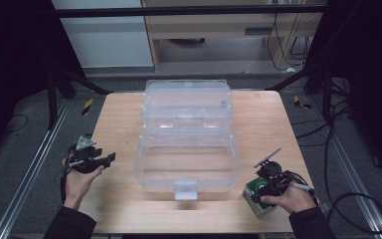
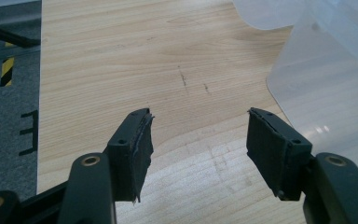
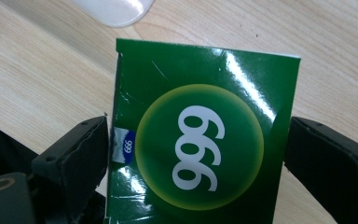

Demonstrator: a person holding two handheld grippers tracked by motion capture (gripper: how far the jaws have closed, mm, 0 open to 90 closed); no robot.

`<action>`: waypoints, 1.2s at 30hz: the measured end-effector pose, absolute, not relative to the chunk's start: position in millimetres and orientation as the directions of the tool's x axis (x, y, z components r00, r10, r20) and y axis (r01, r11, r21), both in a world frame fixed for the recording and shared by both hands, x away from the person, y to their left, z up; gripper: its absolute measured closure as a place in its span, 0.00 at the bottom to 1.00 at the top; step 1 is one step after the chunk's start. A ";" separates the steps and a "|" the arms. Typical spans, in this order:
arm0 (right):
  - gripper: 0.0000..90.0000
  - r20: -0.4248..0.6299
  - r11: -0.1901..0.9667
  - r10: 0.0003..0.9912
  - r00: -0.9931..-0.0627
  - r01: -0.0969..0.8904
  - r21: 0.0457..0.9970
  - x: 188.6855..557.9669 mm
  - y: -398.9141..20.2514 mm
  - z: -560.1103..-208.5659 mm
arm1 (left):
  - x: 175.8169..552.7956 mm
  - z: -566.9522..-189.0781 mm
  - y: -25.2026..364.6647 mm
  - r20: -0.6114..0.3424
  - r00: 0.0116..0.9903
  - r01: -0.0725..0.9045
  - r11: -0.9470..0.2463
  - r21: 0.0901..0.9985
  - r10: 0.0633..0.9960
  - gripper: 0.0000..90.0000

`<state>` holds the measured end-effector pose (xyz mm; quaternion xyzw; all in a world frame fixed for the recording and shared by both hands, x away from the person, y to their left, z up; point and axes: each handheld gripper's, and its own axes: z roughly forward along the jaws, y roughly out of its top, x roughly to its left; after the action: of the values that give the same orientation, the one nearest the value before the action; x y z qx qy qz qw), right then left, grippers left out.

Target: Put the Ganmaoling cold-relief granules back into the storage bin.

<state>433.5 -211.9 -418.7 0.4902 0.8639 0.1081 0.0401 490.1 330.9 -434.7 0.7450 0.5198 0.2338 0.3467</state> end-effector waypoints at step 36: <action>0.19 -0.008 0.527 0.831 -0.556 0.783 0.332 448.4 -216.1 -387.1 | 489.6 -435.5 328.2 -0.014 0.363 0.618 -0.229 0.752 0.932 0.44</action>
<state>448.4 -216.1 -387.1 0.4639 0.8698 0.1465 0.0829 489.6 328.2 -435.5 0.7502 0.5165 0.2279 0.3443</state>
